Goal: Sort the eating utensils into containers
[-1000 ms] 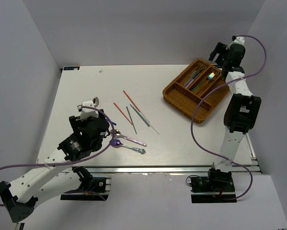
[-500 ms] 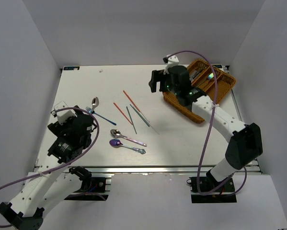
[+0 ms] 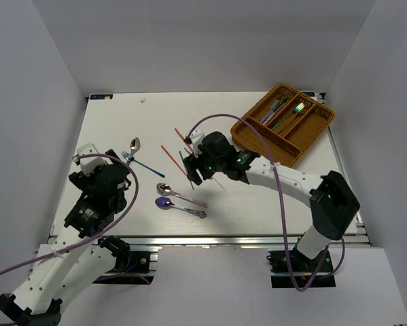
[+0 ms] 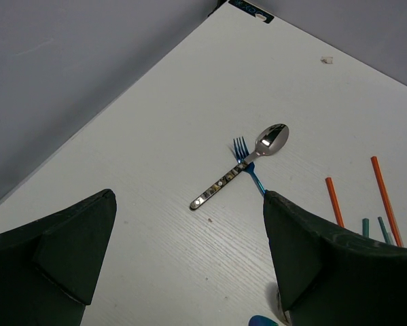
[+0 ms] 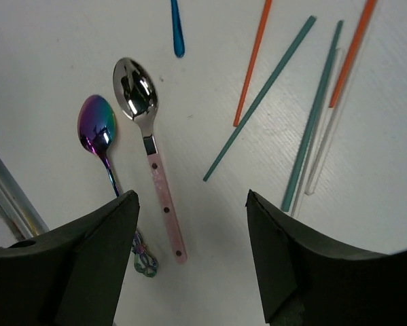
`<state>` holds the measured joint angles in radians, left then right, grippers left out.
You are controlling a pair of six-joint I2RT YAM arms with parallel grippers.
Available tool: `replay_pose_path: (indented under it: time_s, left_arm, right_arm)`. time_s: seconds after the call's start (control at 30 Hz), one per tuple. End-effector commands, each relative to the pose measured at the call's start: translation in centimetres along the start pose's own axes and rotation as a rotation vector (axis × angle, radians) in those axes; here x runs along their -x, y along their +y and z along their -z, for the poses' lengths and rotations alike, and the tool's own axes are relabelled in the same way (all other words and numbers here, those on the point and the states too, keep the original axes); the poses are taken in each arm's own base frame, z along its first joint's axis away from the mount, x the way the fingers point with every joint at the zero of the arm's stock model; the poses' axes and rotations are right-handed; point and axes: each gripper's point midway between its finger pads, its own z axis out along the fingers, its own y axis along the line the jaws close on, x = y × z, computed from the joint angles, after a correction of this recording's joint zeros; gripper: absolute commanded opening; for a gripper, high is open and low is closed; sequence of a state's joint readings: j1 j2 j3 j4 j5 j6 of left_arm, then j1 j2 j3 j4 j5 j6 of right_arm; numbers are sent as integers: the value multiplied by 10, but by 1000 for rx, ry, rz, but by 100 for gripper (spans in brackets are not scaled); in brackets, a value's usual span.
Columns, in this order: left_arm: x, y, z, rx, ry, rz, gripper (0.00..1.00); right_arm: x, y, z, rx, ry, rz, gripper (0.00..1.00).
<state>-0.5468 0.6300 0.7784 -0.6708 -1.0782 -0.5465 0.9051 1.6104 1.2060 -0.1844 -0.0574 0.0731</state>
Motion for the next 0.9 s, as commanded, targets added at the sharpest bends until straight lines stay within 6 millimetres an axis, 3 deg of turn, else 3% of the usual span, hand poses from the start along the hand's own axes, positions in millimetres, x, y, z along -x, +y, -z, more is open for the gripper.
replay_pose_path:
  time_s: [0.0, 0.07, 0.2, 0.37, 0.87]
  left_arm:
    - [-1, -6, 0, -38, 7, -1, 98]
    - [-1, -7, 0, -40, 12, -8, 98]
    - [-1, -8, 0, -44, 11, -5, 98]
    - [-6, -16, 0, -85, 30, -23, 98]
    - [-11, -24, 0, -116, 53, -49, 98]
  right_arm:
    - [-30, 27, -14, 92, 103, 132, 69]
    - [-47, 28, -25, 78, 165, 180, 66]
    - [-61, 43, -44, 91, 232, 275, 58]
    - [-80, 43, -69, 101, 316, 320, 54]
    - [-99, 36, -93, 99, 357, 355, 52]
